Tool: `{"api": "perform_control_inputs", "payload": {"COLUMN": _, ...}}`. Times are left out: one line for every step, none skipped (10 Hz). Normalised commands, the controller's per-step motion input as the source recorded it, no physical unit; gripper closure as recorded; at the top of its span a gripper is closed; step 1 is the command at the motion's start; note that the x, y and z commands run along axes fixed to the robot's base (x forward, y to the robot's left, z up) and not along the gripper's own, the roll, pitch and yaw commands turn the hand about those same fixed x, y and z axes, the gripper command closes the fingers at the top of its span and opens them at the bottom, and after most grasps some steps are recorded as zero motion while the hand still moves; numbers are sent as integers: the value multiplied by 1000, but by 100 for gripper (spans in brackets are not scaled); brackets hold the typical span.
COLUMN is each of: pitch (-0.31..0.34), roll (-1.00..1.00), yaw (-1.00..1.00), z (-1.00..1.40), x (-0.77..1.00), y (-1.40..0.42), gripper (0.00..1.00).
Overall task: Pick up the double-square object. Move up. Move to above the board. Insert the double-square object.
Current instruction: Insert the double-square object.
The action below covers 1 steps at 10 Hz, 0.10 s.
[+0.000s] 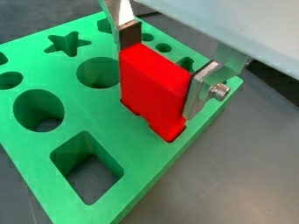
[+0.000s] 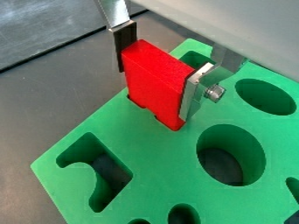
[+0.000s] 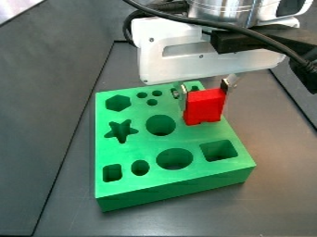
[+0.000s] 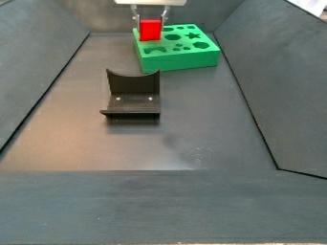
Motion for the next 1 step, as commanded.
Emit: {"api": "perform_control_inputs", "payload": {"pitch": 0, "roll": 0, "yaw": 0, "z": 0, "x": 0, "y": 0, "gripper": 100}}
